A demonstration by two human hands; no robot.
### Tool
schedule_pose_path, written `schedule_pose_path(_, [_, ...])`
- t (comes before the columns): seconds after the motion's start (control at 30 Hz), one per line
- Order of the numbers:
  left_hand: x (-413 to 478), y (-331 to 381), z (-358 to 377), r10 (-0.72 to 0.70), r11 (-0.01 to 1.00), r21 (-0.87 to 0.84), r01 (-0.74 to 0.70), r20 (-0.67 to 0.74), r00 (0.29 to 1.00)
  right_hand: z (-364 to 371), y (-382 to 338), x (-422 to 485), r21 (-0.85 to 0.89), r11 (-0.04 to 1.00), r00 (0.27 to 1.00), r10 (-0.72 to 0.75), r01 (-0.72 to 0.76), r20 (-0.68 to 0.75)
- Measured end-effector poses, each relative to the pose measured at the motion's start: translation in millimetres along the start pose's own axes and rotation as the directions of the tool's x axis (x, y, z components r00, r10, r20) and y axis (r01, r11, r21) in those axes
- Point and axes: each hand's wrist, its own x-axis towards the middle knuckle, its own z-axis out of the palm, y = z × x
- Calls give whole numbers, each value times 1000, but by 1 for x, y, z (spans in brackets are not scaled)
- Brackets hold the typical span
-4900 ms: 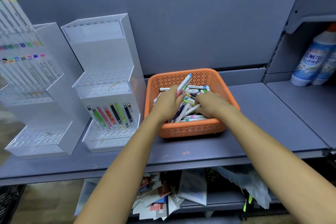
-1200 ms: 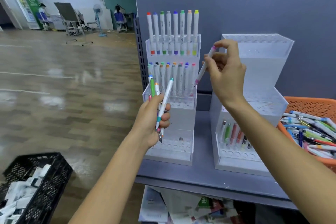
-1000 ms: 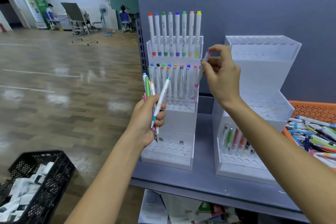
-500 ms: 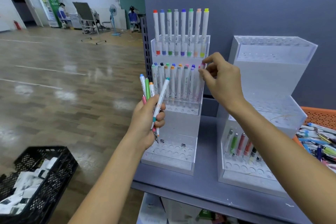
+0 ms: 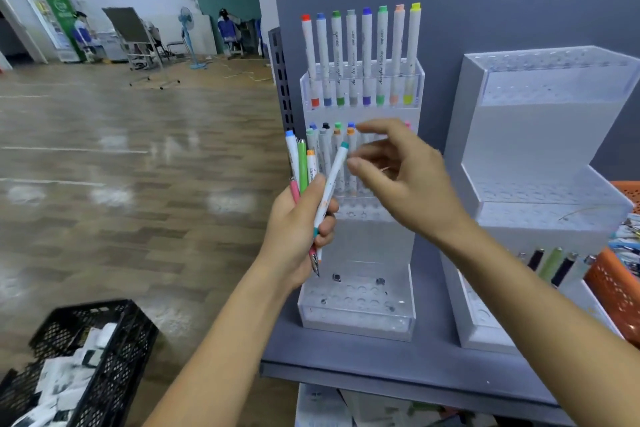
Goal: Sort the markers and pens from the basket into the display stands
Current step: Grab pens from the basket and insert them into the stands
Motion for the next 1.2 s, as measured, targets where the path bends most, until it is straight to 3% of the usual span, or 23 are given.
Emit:
schedule_pose_path(0.23, [3,3,-24,11,998,66,-12,7,1000,30,-13,8,243,956,986,155,-164,54])
schedule_pose_path(0.33, [7,1,-37,-54,999,2,54,-42,998,29,-21,24,291,952,984,131,-93,-117])
schedule_pose_path(0.43, [11,0,-49,-99,995,-20,98,-71,993,25,-23,41,112,991,963,-35,67,-266])
schedule_pose_path(0.63, [17,-1,-55,-210,972,-118,205,-27,977,45,-9,46,-227,954,961,-233,196,-148])
schedule_pose_path(0.97, [21,-1,-59,-172,962,-204,183,71,983,60,6,46,-493,845,977,-208,206,52])
schedule_pose_path(1.07, [20,-2,-59,-141,973,-172,153,76,987,62,8,43,-511,836,976,-216,198,24])
schedule_pose_path(1.2, [18,-2,-59,-116,984,-129,126,81,990,57,2,40,-402,906,981,-178,134,-76])
